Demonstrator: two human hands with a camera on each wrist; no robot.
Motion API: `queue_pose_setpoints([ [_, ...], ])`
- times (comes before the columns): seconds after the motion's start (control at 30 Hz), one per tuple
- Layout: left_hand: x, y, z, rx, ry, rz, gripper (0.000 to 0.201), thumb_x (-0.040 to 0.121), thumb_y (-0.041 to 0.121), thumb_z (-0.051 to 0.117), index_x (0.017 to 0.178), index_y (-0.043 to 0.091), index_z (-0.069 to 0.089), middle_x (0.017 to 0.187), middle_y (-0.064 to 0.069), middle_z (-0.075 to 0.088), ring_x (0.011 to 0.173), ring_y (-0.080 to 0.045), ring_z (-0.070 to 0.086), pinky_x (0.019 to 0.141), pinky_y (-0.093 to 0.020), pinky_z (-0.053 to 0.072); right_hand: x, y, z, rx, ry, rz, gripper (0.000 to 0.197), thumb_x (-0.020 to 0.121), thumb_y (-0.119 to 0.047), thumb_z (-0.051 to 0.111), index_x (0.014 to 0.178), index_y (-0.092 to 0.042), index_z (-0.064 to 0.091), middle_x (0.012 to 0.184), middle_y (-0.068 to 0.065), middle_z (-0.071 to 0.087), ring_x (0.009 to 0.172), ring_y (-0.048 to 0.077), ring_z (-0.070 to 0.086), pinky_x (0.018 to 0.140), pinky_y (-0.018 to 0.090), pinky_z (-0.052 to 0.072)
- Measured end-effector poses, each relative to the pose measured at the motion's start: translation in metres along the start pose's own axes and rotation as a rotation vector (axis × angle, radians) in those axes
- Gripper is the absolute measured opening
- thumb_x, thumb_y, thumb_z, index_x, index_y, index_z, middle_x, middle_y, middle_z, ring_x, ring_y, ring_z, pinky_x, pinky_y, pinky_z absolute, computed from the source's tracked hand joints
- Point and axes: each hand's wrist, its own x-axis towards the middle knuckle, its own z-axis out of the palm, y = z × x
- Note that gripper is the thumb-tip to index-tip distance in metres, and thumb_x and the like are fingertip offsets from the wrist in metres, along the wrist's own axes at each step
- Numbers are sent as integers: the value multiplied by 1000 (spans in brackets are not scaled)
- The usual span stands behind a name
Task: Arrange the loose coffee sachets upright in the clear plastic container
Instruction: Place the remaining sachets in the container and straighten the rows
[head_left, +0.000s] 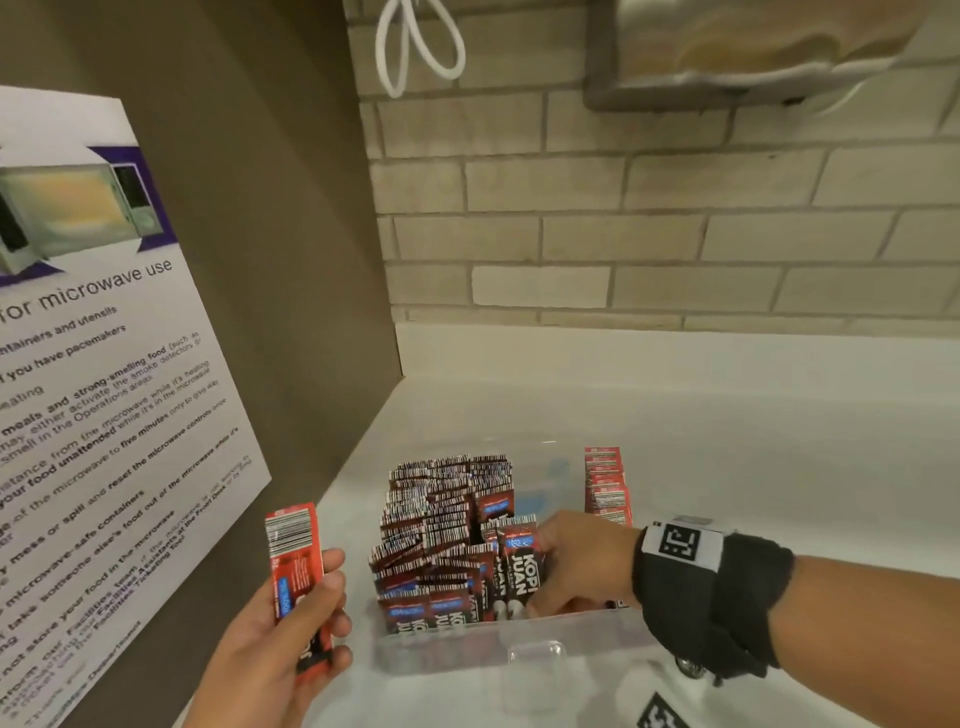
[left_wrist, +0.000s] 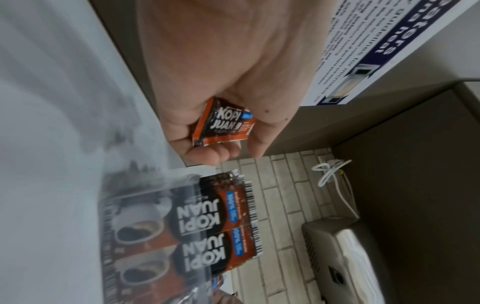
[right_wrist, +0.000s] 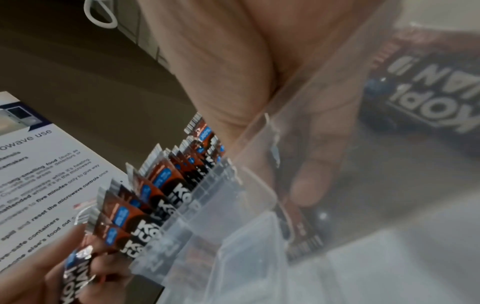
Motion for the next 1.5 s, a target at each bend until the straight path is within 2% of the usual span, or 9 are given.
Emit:
queue_pose_setpoints([
  [0.1,0,-3,1,-23,-13,-45,22,80,9,70,101,3,68,57,-7,54,60,-22,47,59,-32,40,3,0,4,-2,14,-21,31,75,-13,74,105,-10,70,104,7,71,85,18,66,87,32,53],
  [0.17,2,-6,-1,-1,-7,-75,14,89,1,56,98,3,66,56,-7,53,61,-23,45,60,-33,39,3,0,2,24,55,-33,29,74,-11,75,101,-8,69,99,8,72,86,22,69,86,35,56],
  [0.3,8,-8,-4,20,3,-66,14,89,-1,55,94,6,66,60,-8,53,62,-22,46,60,-34,40,4,-3,2,-6,251,-97,18,70,-5,75,86,-9,67,83,5,72,73,19,69,68,26,57],
  [0.37,10,-11,-5,6,-4,-68,14,89,-1,55,94,6,66,61,-8,52,62,-22,47,59,-34,41,7,-6,4,-45,305,-118,22,70,-7,75,91,-7,68,88,8,72,76,21,69,72,32,58],
  [0.73,13,-16,-9,-35,-6,-76,15,87,-1,55,95,6,66,60,-8,52,62,-21,48,57,-34,43,15,-6,13,104,234,-33,37,61,-1,77,94,-5,62,83,7,72,76,24,70,73,41,59],
  [0.87,14,-16,-11,-33,-1,-68,15,86,-1,55,95,6,65,55,-5,54,61,-20,48,46,-28,47,13,-3,11,185,234,-16,48,59,0,79,102,-4,59,93,11,71,83,26,70,74,44,59],
  [1.23,12,-14,-11,-81,18,-63,15,87,-1,54,95,6,66,55,-3,55,57,-19,48,39,-23,48,10,-6,6,169,330,-26,37,66,1,77,97,-2,57,79,7,65,74,24,67,72,41,59],
  [1.4,11,-14,-13,-96,13,-46,16,87,-2,55,96,6,66,57,-3,56,48,-13,51,39,-23,47,9,-8,8,243,338,-23,29,68,7,74,78,-10,53,68,3,62,60,14,62,64,31,57],
  [1.5,10,-15,-12,-105,5,-36,16,82,2,58,96,6,66,57,-3,56,48,-13,52,39,-24,47,8,-10,9,245,341,-30,22,69,5,75,78,-8,60,68,0,62,58,7,58,56,18,53],
])
